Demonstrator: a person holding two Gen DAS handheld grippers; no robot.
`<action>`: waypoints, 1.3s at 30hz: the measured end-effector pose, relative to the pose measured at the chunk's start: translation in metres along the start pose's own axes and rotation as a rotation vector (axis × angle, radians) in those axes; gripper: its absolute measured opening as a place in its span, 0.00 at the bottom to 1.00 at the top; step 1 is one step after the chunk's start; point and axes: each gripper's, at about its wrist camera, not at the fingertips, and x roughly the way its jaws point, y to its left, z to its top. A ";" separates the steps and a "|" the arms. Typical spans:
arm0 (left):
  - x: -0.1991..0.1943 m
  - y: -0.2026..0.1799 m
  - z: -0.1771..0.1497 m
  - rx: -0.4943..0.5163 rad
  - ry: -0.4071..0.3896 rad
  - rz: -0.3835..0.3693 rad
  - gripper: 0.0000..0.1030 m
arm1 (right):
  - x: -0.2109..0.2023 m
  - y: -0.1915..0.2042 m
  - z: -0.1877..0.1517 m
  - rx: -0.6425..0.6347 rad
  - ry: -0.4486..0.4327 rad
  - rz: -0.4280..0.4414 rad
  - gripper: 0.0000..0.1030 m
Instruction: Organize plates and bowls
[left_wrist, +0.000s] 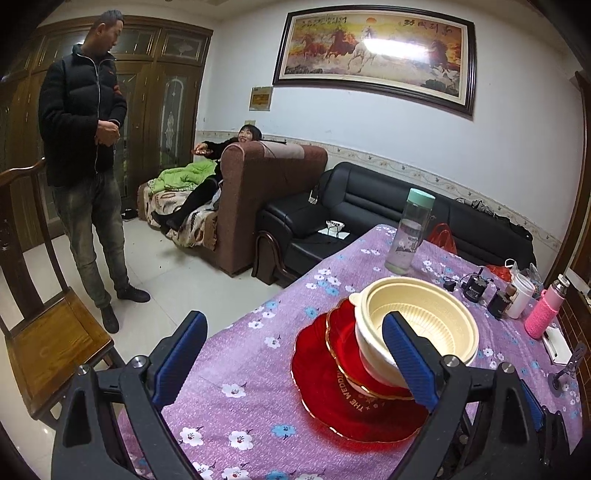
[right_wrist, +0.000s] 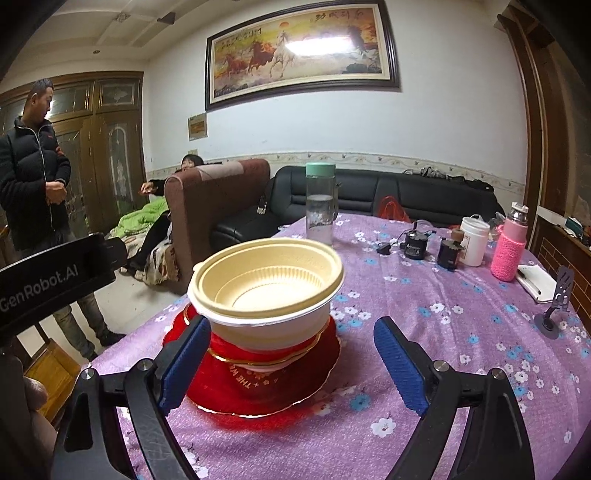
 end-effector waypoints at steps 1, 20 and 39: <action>0.000 0.001 0.000 0.000 0.001 0.001 0.93 | 0.001 0.001 -0.001 -0.003 0.008 0.003 0.90; -0.009 0.004 0.001 0.009 -0.023 0.015 0.93 | 0.004 0.011 -0.004 -0.011 0.056 0.016 0.90; -0.096 -0.020 -0.006 0.013 -0.371 0.076 1.00 | -0.025 -0.015 -0.004 0.050 -0.007 0.066 0.91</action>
